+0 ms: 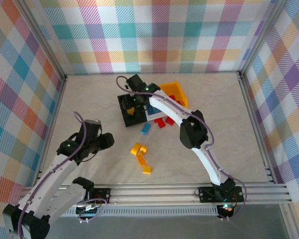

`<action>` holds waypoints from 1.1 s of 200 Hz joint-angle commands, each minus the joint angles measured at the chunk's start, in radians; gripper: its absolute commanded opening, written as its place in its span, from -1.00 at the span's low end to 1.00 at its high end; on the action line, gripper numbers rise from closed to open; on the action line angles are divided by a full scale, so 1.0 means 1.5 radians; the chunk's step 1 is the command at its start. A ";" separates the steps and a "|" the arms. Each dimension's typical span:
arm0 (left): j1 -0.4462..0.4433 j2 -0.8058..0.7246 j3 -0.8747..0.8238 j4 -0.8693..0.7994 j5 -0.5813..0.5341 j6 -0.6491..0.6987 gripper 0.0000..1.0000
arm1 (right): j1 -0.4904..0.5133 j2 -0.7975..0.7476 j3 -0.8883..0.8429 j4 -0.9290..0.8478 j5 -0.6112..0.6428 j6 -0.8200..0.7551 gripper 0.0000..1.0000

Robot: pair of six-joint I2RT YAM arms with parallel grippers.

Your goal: Sort the legos into containers by color

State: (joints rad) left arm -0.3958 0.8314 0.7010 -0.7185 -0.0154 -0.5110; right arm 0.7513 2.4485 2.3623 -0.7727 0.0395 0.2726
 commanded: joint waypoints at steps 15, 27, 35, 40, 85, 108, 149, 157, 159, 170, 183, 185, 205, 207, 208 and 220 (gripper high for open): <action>-0.052 0.028 -0.026 0.080 0.037 -0.042 0.11 | -0.006 -0.011 0.028 -0.017 -0.026 -0.007 0.24; -0.066 0.049 -0.026 0.101 0.046 -0.041 0.12 | -0.006 -0.032 0.019 -0.026 -0.026 -0.005 0.24; -0.076 0.067 -0.025 0.115 0.053 -0.039 0.13 | -0.006 -0.061 -0.001 -0.024 -0.027 -0.001 0.24; -0.082 0.082 -0.022 0.123 0.057 -0.037 0.14 | -0.006 -0.083 -0.022 -0.018 -0.027 0.001 0.24; -0.134 0.224 0.008 0.211 0.083 -0.020 0.13 | -0.007 -0.374 -0.378 0.091 -0.007 0.034 0.26; -0.180 0.316 0.064 0.212 0.072 0.018 0.13 | -0.009 -0.491 -0.525 0.103 0.015 0.045 0.26; -0.215 0.467 0.156 0.183 0.068 0.094 0.11 | -0.016 -0.666 -0.741 0.117 0.018 0.095 0.26; -0.215 0.485 0.167 0.180 0.069 0.100 0.10 | -0.017 -0.694 -0.770 0.116 0.017 0.106 0.26; -0.216 0.489 0.170 0.180 0.069 0.101 0.10 | -0.016 -0.701 -0.778 0.115 0.018 0.107 0.26; -0.216 0.507 0.182 0.180 0.070 0.108 0.09 | -0.016 -0.734 -0.816 0.111 0.022 0.117 0.26; -0.217 0.528 0.199 0.173 0.066 0.116 0.08 | -0.016 -0.766 -0.852 0.106 0.030 0.126 0.26; -0.218 0.531 0.201 0.171 0.065 0.118 0.08 | -0.017 -0.769 -0.857 0.105 0.031 0.125 0.26; -0.224 0.556 0.223 0.162 0.068 0.126 0.05 | -0.018 -0.796 -0.887 0.099 0.038 0.131 0.27; -0.225 0.559 0.226 0.161 0.069 0.126 0.05 | -0.018 -0.798 -0.890 0.099 0.039 0.131 0.27; -0.225 0.560 0.226 0.161 0.069 0.127 0.05 | -0.018 -0.799 -0.891 0.098 0.038 0.132 0.27; -0.233 0.571 0.237 0.159 0.070 0.127 0.04 | -0.020 -0.806 -0.902 0.100 0.041 0.133 0.27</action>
State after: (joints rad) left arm -0.7158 1.6604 1.0084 -0.4454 0.0860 -0.3573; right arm 0.7311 1.2793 1.0313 -0.6315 0.0792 0.4416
